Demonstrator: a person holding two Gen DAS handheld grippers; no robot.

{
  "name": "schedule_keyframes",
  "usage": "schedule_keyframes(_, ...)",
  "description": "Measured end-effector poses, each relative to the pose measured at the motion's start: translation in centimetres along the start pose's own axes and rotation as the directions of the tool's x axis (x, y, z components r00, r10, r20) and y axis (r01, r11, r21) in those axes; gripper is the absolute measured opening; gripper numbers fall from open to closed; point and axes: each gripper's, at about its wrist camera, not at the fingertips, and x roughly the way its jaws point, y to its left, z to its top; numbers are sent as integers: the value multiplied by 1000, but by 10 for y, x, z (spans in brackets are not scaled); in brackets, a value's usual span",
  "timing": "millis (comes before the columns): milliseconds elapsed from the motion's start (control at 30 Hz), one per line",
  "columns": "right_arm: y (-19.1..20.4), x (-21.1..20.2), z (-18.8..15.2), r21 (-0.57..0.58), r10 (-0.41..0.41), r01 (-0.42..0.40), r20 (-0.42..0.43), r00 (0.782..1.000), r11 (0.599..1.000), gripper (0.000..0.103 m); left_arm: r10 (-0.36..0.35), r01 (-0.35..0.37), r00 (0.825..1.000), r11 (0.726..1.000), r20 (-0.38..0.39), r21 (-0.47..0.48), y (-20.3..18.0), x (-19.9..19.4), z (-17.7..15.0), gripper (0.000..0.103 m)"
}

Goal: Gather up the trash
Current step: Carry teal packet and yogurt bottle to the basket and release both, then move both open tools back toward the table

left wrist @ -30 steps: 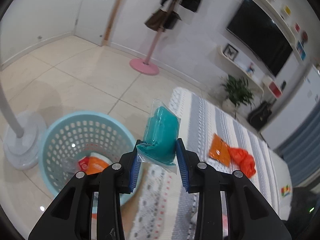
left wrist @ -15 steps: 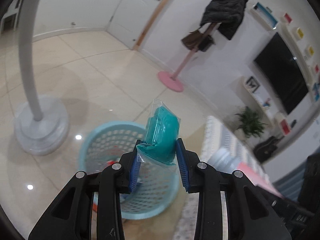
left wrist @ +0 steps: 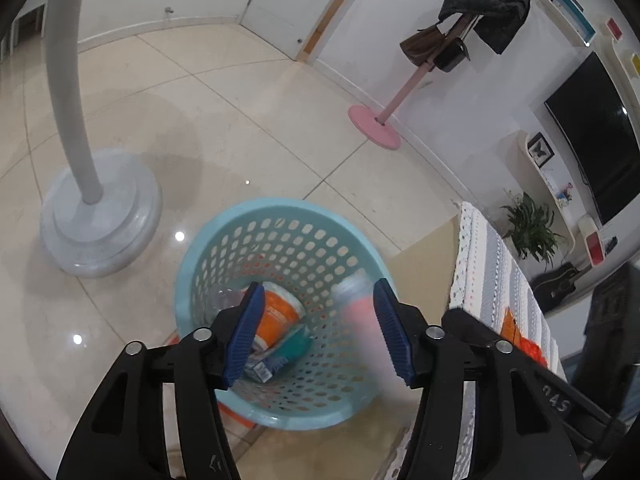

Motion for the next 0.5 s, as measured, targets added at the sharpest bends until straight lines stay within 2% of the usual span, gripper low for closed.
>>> schedule_keyframes(167, -15, -2, -10, 21, 1, 0, -17, 1000, 1000, 52, 3, -3, 1000, 1000, 12, -8, 5, -6, 1, 57)
schedule_keyframes(500, -23, -24, -28, -6, 2, -2, -12, 1000, 1000, 52, -26, 25, 999, 1000, 36, 6, -18, -15, -3, 57)
